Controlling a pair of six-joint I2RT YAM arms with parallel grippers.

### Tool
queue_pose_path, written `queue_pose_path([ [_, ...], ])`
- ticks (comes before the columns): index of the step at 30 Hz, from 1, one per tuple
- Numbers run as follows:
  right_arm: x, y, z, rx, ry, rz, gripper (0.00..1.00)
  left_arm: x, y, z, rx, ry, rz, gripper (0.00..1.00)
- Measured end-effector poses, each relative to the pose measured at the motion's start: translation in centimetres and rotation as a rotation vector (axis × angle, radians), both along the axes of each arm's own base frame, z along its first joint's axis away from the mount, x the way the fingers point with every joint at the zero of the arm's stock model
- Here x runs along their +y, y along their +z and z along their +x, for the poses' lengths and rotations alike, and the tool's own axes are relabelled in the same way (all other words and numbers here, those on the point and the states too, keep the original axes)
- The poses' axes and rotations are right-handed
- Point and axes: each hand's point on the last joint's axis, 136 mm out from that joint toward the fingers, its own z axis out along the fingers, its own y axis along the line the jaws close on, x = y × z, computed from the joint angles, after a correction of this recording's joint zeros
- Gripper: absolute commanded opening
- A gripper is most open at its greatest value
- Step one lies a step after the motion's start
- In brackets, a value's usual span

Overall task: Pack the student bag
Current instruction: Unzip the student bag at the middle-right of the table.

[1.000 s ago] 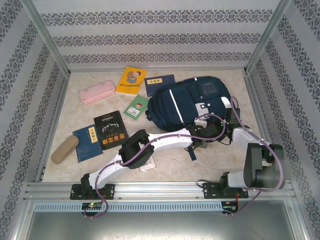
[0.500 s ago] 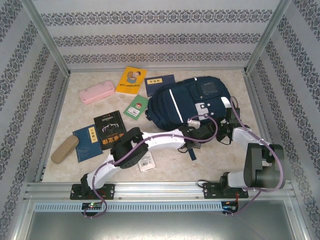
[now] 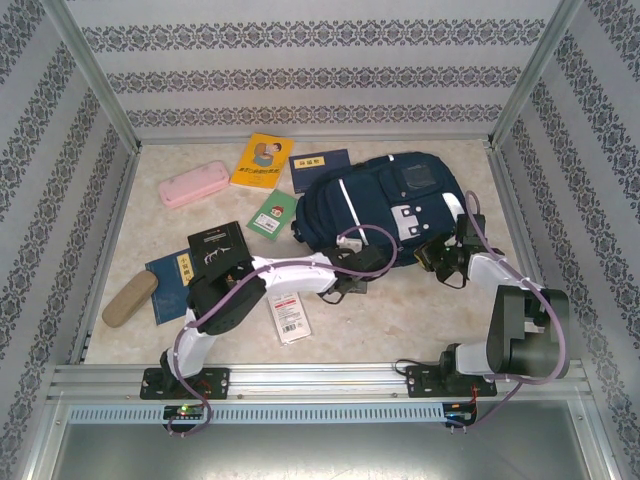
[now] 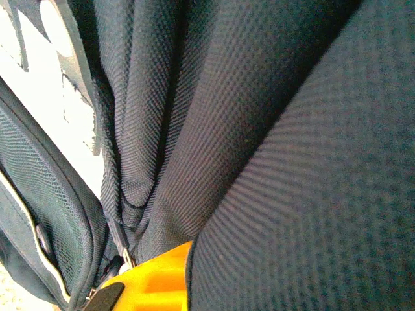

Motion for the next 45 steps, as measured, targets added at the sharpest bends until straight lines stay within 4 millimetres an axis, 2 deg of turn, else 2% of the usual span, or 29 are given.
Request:
queue_pose_path([
  [8, -0.3, 0.0, 0.1, 0.005, 0.011, 0.004, 0.00, 4.6, 0.7, 1.1, 0.006, 0.085, -0.004, 0.00],
  [11, -0.4, 0.1, 0.4, 0.002, 0.015, -0.001, 0.00, 5.1, 1.1, 1.2, 0.002, 0.078, -0.009, 0.00],
  [14, -0.6, 0.2, 0.6, 0.003, 0.024, -0.014, 0.00, 4.7, 1.2, 0.9, 0.010, 0.033, -0.025, 0.00],
  [15, -0.7, 0.3, 0.8, 0.002, 0.026, -0.019, 0.06, 4.5, 1.1, 0.8, 0.014, 0.013, -0.031, 0.00],
  [17, -1.0, 0.3, 1.1, 0.000, 0.021, -0.026, 0.29, 3.9, 1.1, 0.5, 0.025, -0.031, -0.041, 0.00],
  [18, -1.2, 0.4, 1.2, -0.003, 0.018, -0.030, 0.45, 3.6, 1.1, 0.4, 0.030, -0.057, -0.046, 0.00],
  [19, -1.3, 0.4, 1.3, -0.007, 0.016, -0.038, 0.53, 3.2, 1.1, 0.2, 0.036, -0.083, -0.052, 0.00],
  [22, -1.2, 1.0, 1.4, -0.032, 0.029, -0.061, 0.63, 2.5, 1.2, -0.3, 0.057, -0.146, -0.069, 0.00],
  [26, 0.0, 3.2, 1.0, -0.107, 0.058, -0.116, 0.70, 1.5, 1.2, -1.1, 0.090, -0.224, -0.097, 0.00],
  [28, 0.7, 4.0, 0.2, -0.139, 0.062, -0.131, 0.73, 1.2, 1.3, -1.4, 0.098, -0.254, -0.103, 0.00],
  [30, 1.6, 3.8, -1.2, -0.145, 0.063, -0.128, 0.72, 0.9, 1.4, -1.6, 0.106, -0.281, -0.111, 0.00],
  [37, 5.2, -0.3, -6.7, -0.043, 0.083, -0.070, 0.73, 0.2, 1.7, -2.4, 0.138, -0.352, -0.131, 0.00],
  [38, 5.5, -0.6, -7.1, -0.032, 0.086, -0.068, 0.76, 0.1, 1.8, -2.5, 0.140, -0.361, -0.134, 0.00],
  [42, 6.3, -0.3, -6.6, -0.050, 0.074, -0.053, 0.72, -0.2, 1.9, -2.8, 0.151, -0.389, -0.143, 0.00],
  [45, 7.2, -0.7, -6.0, -0.040, 0.084, -0.052, 0.65, -0.3, 2.0, -3.0, 0.157, -0.402, -0.149, 0.00],
])
